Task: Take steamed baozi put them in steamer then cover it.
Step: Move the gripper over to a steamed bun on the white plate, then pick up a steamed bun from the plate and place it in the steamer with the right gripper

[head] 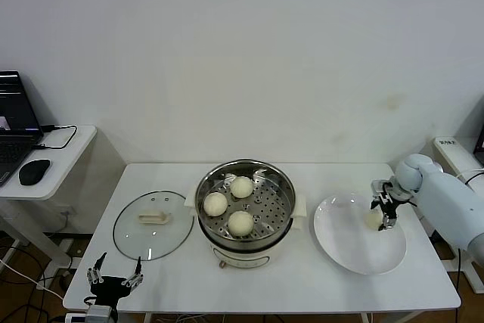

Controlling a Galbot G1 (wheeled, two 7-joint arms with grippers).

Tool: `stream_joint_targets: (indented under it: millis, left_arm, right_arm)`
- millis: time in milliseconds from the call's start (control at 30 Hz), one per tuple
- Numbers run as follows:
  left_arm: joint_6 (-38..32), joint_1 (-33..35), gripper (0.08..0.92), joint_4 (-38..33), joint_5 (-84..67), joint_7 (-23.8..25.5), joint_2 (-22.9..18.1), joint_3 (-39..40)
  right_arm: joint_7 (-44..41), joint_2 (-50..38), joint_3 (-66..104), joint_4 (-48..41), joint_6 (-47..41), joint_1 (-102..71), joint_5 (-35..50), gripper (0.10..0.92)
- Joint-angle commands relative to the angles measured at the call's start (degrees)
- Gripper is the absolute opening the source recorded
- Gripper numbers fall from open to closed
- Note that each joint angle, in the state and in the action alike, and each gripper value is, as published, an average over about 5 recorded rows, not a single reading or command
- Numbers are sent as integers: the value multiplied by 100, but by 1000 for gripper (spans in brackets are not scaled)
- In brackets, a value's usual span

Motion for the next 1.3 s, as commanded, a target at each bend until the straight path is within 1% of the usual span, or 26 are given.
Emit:
stream_joint_targets:
  millis: [33, 133, 233, 433, 600, 733, 900, 1067, 1300]
  left_arm:
    - [-2, -5, 823, -4, 2, -4, -4, 5]
    - [-9, -7, 823, 0, 15, -10, -4, 17]
    - [-17, -18, 823, 10, 28, -17, 6, 33]
    - [-38, -64, 823, -46, 93, -34, 7, 61]
    - [-68, -113, 823, -125, 140, -57, 30, 35]
    - [-88, -82, 823, -230, 153, -74, 85, -13]
    - [-95, 115, 823, -483, 132, -74, 238, -80]
    - [-94, 142, 823, -552, 89, -73, 272, -87]
    - [-88, 129, 823, -565, 39, -66, 272, -66]
  right_arm:
    - [-1, -36, -25, 8, 10, 61, 230, 673]
    - [-43, -142, -123, 152, -62, 172, 413, 656]
    - [-130, -364, -379, 511, -267, 422, 815, 653]
    - [-312, -852, -1291, 1671, -832, 1424, 1848, 653]
    - [-341, -903, -2158, 2497, -1401, 2506, 2637, 653]
    - [-342, -648, -2931, 2954, -1759, 3494, 3270, 657]
    - [-345, -104, -3741, 3342, -1922, 4451, 3840, 661]
    - [-332, 479, -4054, 3330, -2099, 4853, 4318, 659]
    - [-284, 1276, -4300, 3033, -2175, 4850, 4456, 662]
